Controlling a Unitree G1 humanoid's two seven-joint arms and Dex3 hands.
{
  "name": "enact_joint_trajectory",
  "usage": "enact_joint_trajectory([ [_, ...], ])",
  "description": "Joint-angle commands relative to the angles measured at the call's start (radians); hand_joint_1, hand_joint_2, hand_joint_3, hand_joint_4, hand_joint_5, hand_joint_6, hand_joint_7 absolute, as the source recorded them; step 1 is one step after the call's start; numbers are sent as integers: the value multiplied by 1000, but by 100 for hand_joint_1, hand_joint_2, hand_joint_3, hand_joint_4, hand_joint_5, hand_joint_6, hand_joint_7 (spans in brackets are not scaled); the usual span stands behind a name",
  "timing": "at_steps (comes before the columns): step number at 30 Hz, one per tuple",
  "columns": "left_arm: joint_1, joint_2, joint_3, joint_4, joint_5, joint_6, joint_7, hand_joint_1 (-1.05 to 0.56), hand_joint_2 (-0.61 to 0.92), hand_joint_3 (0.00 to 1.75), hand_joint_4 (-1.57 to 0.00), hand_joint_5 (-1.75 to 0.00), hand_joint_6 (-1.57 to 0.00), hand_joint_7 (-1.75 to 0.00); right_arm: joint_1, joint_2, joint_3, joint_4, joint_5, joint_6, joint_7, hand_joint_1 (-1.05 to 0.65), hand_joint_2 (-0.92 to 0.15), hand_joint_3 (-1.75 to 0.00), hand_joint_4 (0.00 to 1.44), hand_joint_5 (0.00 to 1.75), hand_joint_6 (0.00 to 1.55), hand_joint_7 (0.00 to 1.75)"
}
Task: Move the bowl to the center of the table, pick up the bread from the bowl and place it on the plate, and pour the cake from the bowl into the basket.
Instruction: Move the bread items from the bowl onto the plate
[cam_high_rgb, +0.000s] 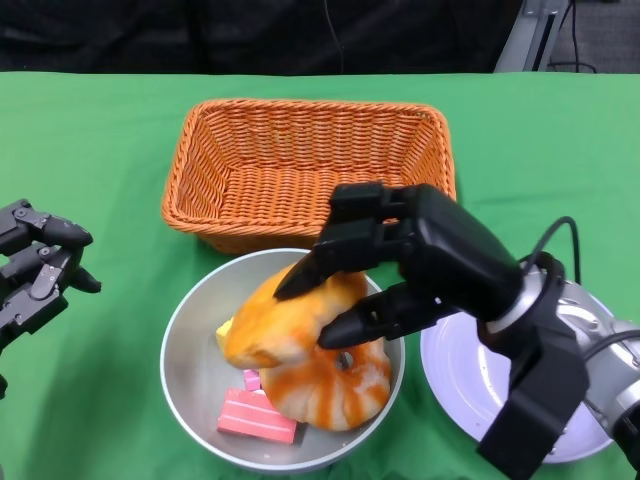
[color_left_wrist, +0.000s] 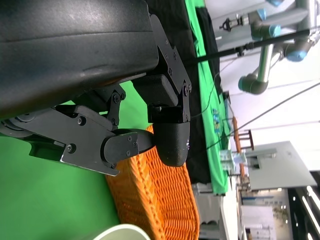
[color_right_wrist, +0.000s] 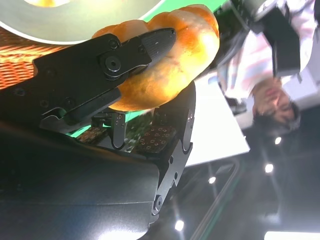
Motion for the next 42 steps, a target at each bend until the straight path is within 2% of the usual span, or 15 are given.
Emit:
enact_joint_trajectory([
  [1,-8,27,7,13,-3,-10,-11,-7,82,56,-83,-137,-89,-101,48,-29,-54,-65,54,18,33,-9,-86,-1,85,141,97,78],
  [3,-7,27,5,10,2,-10,-8,-7,82,57,-84,-137,-89,-102,78,-32,-83,-100,73,35,44,-9,-87,-2,84,145,95,85],
  [8,-8,30,6,18,2,-11,-12,-6,81,59,-84,-137,-88,-104,162,-42,-144,-194,184,106,104,-5,-89,-4,83,141,88,97],
  [14,-7,37,3,24,3,-16,-20,-7,81,59,-82,-136,-87,-103,265,-32,-215,-310,276,201,138,-7,-89,-6,80,140,83,102],
  [19,-8,40,8,30,0,-12,-20,-6,81,59,-83,-137,-87,-104,355,-30,-284,-412,319,285,143,1,-89,-10,80,143,83,107],
  [20,-9,42,9,34,-2,-13,-25,-5,82,58,-83,-136,-87,-104,371,-31,-296,-425,325,294,146,0,-85,-16,79,144,81,110],
  [21,-10,43,10,38,-4,-13,-28,-5,82,58,-83,-136,-87,-104,384,-32,-306,-435,330,302,149,1,-75,-36,78,146,80,113],
  [22,-11,43,10,39,-5,-13,-29,-5,82,58,-83,-137,-87,-104,392,-32,-312,-442,333,307,152,1,-59,-67,77,147,79,115],
  [23,-12,43,12,40,-9,-8,-32,-5,82,57,-83,-137,-87,-104,404,-33,-324,-448,331,312,151,2,-53,-79,77,148,78,116],
  [25,-13,46,11,43,-6,-5,-30,-5,83,56,-83,-136,-87,-103,427,-38,-354,-450,320,314,142,4,-43,-96,78,150,79,118],
  [27,-15,48,11,46,-3,-5,-29,-6,83,55,-83,-136,-87,-103,440,-38,-372,-451,313,317,141,3,-40,-102,77,152,79,118],
  [30,-20,52,10,59,0,-8,-27,-5,83,54,-83,-137,-88,-103,469,-38,-408,-440,294,315,128,3,-41,-102,76,152,78,119],
  [34,-27,56,13,74,-9,-17,-47,-5,84,55,-83,-137,-87,-103,487,-44,-437,-399,211,271,87,2,-53,-79,74,162,78,118],
  [37,-32,56,16,84,-11,-24,-56,-5,83,55,-84,-137,-88,-102,486,-52,-441,-328,150,220,50,6,-49,-79,73,172,81,114],
  [42,-29,49,19,66,-17,-17,-55,-6,82,55,-84,-138,-89,-102,460,-63,-436,-143,51,106,-44,7,-46,-77,80,149,84,107],
])
